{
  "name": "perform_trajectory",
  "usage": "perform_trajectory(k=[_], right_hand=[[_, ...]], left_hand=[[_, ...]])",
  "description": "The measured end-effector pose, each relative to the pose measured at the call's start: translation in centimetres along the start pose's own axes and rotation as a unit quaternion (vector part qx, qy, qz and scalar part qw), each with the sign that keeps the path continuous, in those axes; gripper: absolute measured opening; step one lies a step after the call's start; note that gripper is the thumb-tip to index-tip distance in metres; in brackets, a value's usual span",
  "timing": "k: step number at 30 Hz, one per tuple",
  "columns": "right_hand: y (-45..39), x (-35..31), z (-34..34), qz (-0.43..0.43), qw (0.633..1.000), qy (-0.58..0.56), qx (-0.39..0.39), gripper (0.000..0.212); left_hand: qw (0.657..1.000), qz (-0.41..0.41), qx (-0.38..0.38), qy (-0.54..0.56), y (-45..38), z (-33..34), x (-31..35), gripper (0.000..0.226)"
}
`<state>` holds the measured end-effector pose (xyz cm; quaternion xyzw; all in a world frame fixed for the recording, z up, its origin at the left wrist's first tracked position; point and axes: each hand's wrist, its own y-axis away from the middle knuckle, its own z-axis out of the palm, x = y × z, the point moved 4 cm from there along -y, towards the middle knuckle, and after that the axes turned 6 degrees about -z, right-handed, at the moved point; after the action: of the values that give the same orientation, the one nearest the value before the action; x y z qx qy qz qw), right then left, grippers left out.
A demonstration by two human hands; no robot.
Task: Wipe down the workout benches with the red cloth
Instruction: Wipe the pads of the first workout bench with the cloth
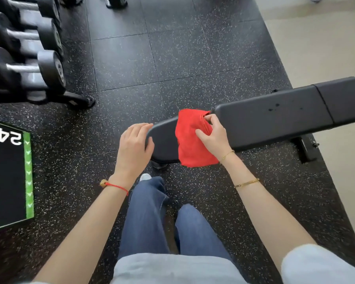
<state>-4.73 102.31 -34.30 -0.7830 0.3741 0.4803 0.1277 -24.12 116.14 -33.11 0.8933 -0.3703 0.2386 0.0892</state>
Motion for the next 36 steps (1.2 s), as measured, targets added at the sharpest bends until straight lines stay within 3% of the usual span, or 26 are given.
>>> perform_trajectory(k=[11, 18, 21, 25, 27, 30, 36], right_hand=[[-6.1, 14.7, 8.2, -0.085, 0.996, 0.017, 0.009, 0.026], [-8.1, 20.4, 8.9, -0.149, 0.98, 0.103, 0.088, 0.039], [-8.4, 21.6, 8.6, -0.184, 0.956, 0.199, 0.116, 0.054], [-8.0, 21.4, 9.5, -0.283, 0.877, 0.355, 0.157, 0.066], [-8.0, 21.1, 11.3, -0.308, 0.869, 0.377, 0.092, 0.06], [-8.3, 21.9, 14.2, -0.272, 0.868, 0.414, -0.037, 0.057], [-7.1, 23.2, 14.3, -0.286, 0.863, 0.415, -0.044, 0.06]], left_hand=[[0.999, 0.028, 0.036, -0.02, -2.5, 15.6, -7.7, 0.037], [0.994, 0.081, 0.056, -0.051, -4.9, 21.6, -10.1, 0.035], [0.992, 0.087, 0.071, -0.062, -5.5, 22.8, -10.4, 0.036], [0.991, 0.055, 0.112, -0.047, -4.9, 24.0, -10.7, 0.038], [0.991, 0.036, 0.126, -0.043, -4.3, 24.8, -11.0, 0.038], [0.991, 0.021, 0.128, -0.035, -3.7, 26.2, -11.2, 0.038], [0.99, 0.003, 0.136, -0.033, -4.4, 27.7, -11.4, 0.036]])
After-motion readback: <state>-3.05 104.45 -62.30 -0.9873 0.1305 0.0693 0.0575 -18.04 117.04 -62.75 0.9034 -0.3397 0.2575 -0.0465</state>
